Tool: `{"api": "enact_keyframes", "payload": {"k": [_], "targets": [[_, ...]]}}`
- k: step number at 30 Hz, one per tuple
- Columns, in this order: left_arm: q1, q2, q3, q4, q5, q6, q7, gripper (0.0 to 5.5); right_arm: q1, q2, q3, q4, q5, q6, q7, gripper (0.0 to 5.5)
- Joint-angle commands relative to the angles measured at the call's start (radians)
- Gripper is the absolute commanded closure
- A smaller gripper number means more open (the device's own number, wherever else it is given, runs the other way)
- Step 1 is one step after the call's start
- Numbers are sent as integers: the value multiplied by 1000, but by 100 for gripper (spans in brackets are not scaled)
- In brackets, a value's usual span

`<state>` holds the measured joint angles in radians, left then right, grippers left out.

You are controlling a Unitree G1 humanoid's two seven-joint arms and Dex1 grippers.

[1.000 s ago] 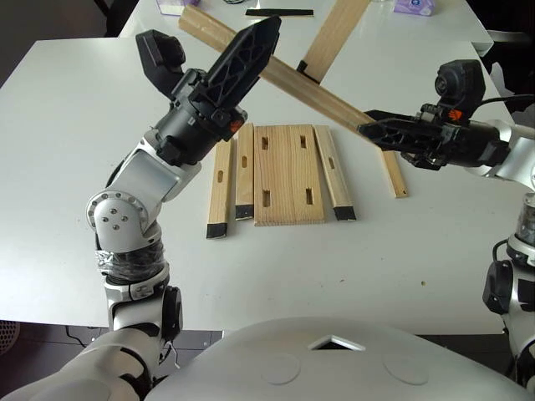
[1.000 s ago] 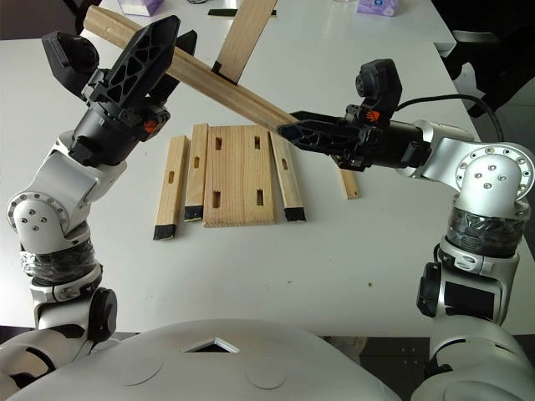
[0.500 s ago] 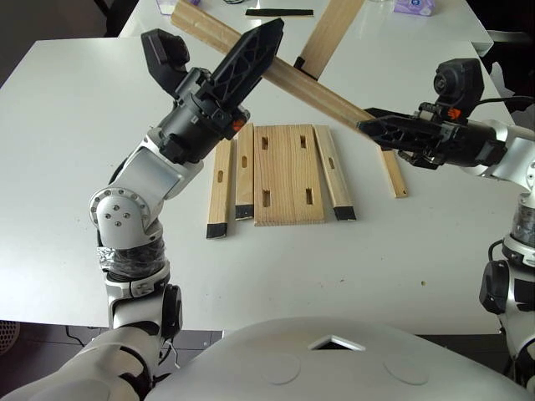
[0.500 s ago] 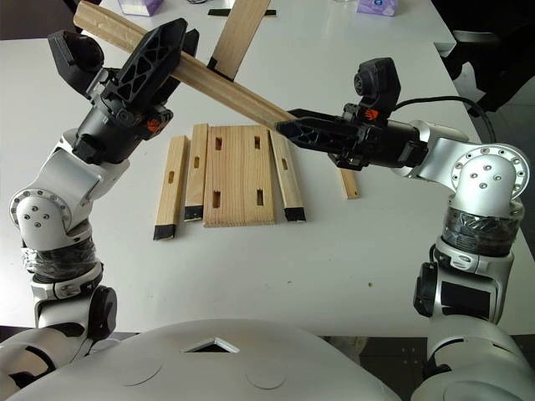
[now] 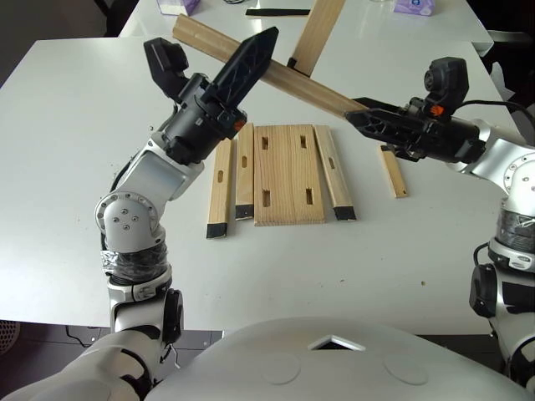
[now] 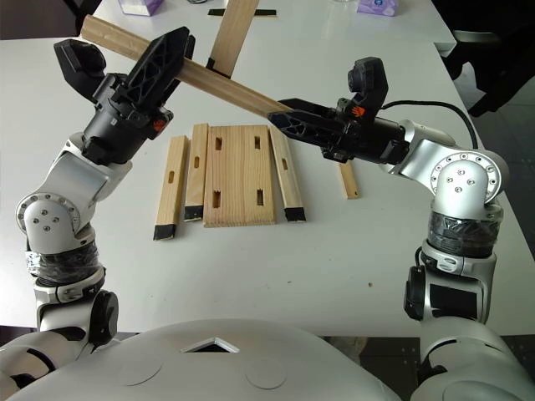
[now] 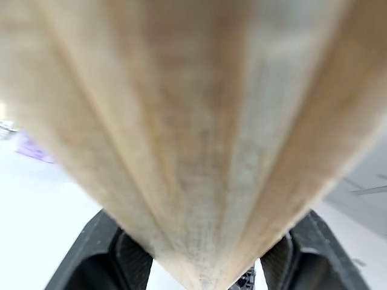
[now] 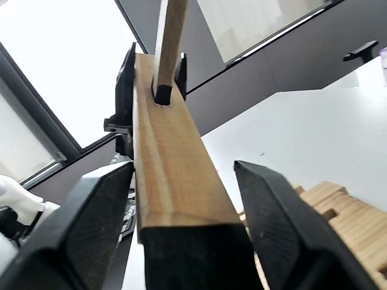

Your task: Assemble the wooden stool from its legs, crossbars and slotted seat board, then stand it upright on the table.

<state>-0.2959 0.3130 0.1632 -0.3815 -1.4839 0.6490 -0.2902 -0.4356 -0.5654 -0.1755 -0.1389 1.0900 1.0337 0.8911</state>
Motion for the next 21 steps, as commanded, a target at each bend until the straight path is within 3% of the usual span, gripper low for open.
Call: {"api": "enact_keyframes", "payload": {"k": [1, 6, 13, 18, 21], "targets": [[-3, 88, 49, 16, 116, -19, -120, 343, 36, -45, 22, 27, -104, -56, 4, 219], [-6, 265, 96, 56, 284, -35, -353, 343, 60, -70, 42, 90, -236, -173, 47, 219], [63, 498, 65, 73, 482, -53, -726, 343, 96, -46, 76, 144, -364, -295, 42, 219], [77, 566, -38, 159, 678, -147, -909, 343, 111, -15, 59, 144, -376, -306, 11, 219], [44, 544, -49, 188, 696, -156, -946, 343, 109, -2, 61, 150, -386, -313, 3, 219]]}}
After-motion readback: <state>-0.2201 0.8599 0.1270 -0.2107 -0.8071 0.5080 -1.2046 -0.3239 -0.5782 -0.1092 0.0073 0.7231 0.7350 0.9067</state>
